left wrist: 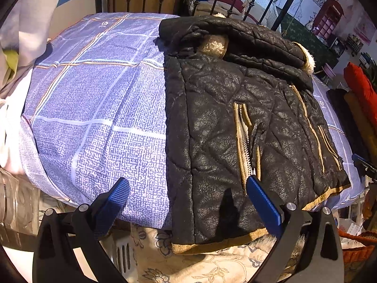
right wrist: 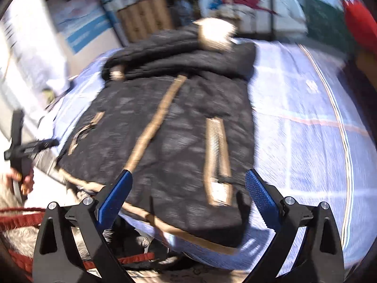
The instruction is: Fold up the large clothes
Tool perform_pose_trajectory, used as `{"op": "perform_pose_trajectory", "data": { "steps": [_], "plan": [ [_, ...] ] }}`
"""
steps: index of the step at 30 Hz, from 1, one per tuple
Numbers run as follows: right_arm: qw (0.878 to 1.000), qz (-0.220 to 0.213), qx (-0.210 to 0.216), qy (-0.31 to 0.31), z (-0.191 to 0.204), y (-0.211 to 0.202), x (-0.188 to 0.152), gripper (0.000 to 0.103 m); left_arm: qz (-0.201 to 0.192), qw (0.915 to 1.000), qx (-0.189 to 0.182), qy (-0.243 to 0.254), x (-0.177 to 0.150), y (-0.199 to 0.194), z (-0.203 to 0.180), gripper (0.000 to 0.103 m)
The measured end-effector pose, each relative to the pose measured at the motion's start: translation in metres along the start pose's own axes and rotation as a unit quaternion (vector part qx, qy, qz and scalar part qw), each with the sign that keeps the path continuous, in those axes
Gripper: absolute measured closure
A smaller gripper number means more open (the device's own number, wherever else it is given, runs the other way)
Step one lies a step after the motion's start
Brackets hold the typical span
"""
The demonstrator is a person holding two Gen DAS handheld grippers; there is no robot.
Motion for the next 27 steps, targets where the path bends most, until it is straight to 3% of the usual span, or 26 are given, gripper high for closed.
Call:
{"op": "perform_pose_trajectory", "data": {
  "steps": [3, 8, 10, 12, 14, 16, 19, 22, 24, 27],
  "plan": [
    [0.998, 0.025, 0.028, 0.058, -0.028, 0.012, -0.009, 0.008, 0.027, 0.9995, -0.013, -0.011, -0.007, 0.014, 0.005, 0.006],
    [0.979, 0.077, 0.127, 0.137, -0.044, 0.043, -0.024, 0.01, 0.062, 0.9946, -0.076, -0.034, -0.014, 0.031, 0.004, 0.006],
    [0.974, 0.094, 0.144, 0.147, -0.039, 0.059, -0.026, 0.018, 0.072, 0.9913, -0.1, -0.046, -0.015, 0.039, 0.002, 0.006],
    [0.975, 0.092, 0.14, 0.148, -0.036, 0.064, -0.023, 0.019, 0.074, 0.9893, -0.113, -0.055, -0.014, 0.043, 0.0, 0.006],
    [0.974, 0.09, 0.149, 0.148, -0.03, 0.066, -0.018, 0.033, 0.075, 0.9881, -0.121, -0.058, -0.012, 0.042, -0.003, 0.009],
    [0.973, 0.096, 0.146, 0.149, -0.028, 0.069, -0.017, 0.044, 0.077, 0.9863, -0.138, -0.047, -0.01, 0.038, -0.011, 0.016],
    [0.973, 0.096, 0.152, 0.142, -0.03, 0.067, -0.019, 0.063, 0.077, 0.9895, -0.12, -0.023, -0.01, 0.038, -0.02, 0.027],
    [0.969, 0.084, 0.181, 0.148, -0.028, 0.061, -0.023, 0.08, 0.075, 0.9907, -0.113, -0.017, -0.01, 0.034, -0.025, 0.053],
    [0.968, 0.073, 0.193, 0.144, -0.021, 0.049, -0.023, 0.083, 0.061, 0.9906, -0.122, -0.011, -0.003, 0.021, -0.03, 0.08],
    [0.962, 0.06, 0.224, 0.142, -0.012, 0.026, -0.023, 0.086, 0.039, 0.9932, -0.109, 0.015, 0.008, -0.007, -0.037, 0.084]
  ]
}}
Point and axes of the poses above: each gripper's, at about its wrist camera, not at the fingertips, and y roughly the way its jaws point, z to its left, x to its top, the point moved 5 cm from there along y, roughly the way its jaws point, and after that the axes turned 12 degrees about z, right-handed, at the moved point
